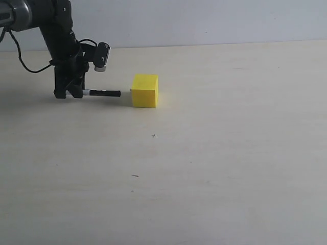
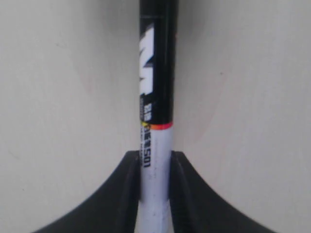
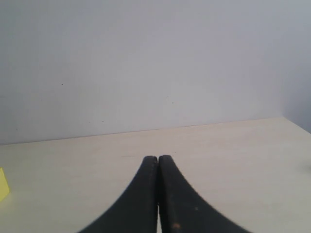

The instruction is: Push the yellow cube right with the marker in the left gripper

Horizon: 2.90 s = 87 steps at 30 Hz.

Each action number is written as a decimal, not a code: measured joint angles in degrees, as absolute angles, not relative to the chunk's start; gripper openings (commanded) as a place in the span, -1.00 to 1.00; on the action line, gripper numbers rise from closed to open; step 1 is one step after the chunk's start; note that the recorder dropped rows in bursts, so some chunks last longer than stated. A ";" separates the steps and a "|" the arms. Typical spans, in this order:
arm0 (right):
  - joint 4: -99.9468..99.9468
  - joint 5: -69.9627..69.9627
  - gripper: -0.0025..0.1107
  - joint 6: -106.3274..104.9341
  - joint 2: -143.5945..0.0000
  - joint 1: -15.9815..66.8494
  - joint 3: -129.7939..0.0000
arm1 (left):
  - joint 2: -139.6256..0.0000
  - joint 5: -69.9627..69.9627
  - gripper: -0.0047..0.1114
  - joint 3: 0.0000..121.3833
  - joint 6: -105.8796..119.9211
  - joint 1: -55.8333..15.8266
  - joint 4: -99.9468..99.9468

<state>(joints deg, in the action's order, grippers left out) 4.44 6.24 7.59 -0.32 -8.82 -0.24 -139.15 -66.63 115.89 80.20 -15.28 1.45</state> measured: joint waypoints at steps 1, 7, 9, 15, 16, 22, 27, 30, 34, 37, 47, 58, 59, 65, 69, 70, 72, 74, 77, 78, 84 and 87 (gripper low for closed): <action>4.44 6.24 -0.96 7.59 -0.32 -8.82 -0.24 | -139.15 -66.33 -0.92 115.89 80.26 -15.71 1.35; 4.44 6.24 -0.96 7.59 -0.32 -8.82 -0.24 | -139.15 -62.85 -0.92 116.59 80.35 -20.67 -0.71; 4.44 6.24 -0.96 7.59 -0.32 -8.82 -0.24 | -139.15 -62.89 -0.92 117.65 80.41 -22.21 -1.83; 4.44 6.24 -0.96 7.59 -0.32 -8.82 -0.24 | -139.15 -65.93 -0.92 118.75 79.34 -21.43 -2.64; 4.44 6.24 -0.96 7.59 -0.32 -8.82 -0.24 | -139.15 -66.57 -0.92 118.75 79.18 -20.72 -2.50; 4.44 6.24 -0.96 7.59 -0.32 -8.82 -0.24 | -139.15 -68.36 -0.92 118.75 78.51 -18.38 -1.42; 4.44 6.24 -0.96 7.59 -0.32 -8.82 -0.24 | -139.15 -69.07 -0.92 118.75 76.88 -20.25 -1.42; 4.44 6.24 -0.96 7.59 -0.32 -8.82 -0.24 | -139.15 -69.43 -0.92 118.75 76.59 -21.83 -1.42; 4.44 6.24 -0.96 7.59 -0.32 -8.82 -0.24 | -139.15 -68.50 -0.92 118.75 76.46 -24.58 -1.64; 4.44 6.24 -0.96 7.59 -0.32 -8.82 -0.24 | -139.15 -65.02 -0.92 118.75 76.46 -27.03 -2.96; 4.44 6.24 -0.96 7.59 -0.32 -8.82 -0.24 | -139.15 -67.56 -0.92 118.75 69.13 -28.24 -3.12; 4.44 6.24 -0.96 7.59 -0.32 -8.82 -0.24 | -139.15 -67.59 -0.92 118.75 63.14 -30.29 -2.43; 4.44 6.24 -0.96 7.59 -0.32 -8.82 -0.24 | -139.15 -66.97 -0.92 118.75 63.14 -30.58 -2.43; 4.44 6.24 -0.96 7.59 -0.32 -8.82 -0.24 | -139.15 -56.28 -0.92 118.75 56.25 -30.88 0.79; 4.44 6.24 -0.96 7.59 -0.32 -8.82 -0.24 | -139.15 -56.45 -0.92 118.88 54.98 -30.88 3.91; 4.44 6.24 -0.96 7.59 -0.32 -8.82 -0.24 | -139.15 -57.26 -0.92 118.88 54.86 -30.88 5.08; 4.44 6.24 -0.96 7.59 -0.32 -8.82 -0.24 | -139.15 -58.49 -0.92 118.88 54.74 -30.88 6.93; 4.44 6.24 -0.96 7.59 -0.32 -8.82 -0.24 | -139.15 -59.08 -0.92 118.88 54.54 -30.88 8.25; 4.44 6.24 -0.96 7.59 -0.32 -8.82 -0.24 | -139.15 -59.24 -0.92 118.88 54.18 -30.88 9.04; 4.44 6.24 -0.96 7.59 -0.32 -8.82 -0.24 | -139.15 -59.11 -0.92 118.88 54.18 -30.88 9.04; 4.44 6.24 -0.96 7.59 -0.32 -8.82 -0.24 | -139.27 -56.01 -0.92 118.88 54.75 -31.26 11.07; 4.44 6.24 -0.96 7.59 -0.32 -8.82 -0.24 | -140.00 -52.47 -0.92 119.01 54.75 -31.94 13.50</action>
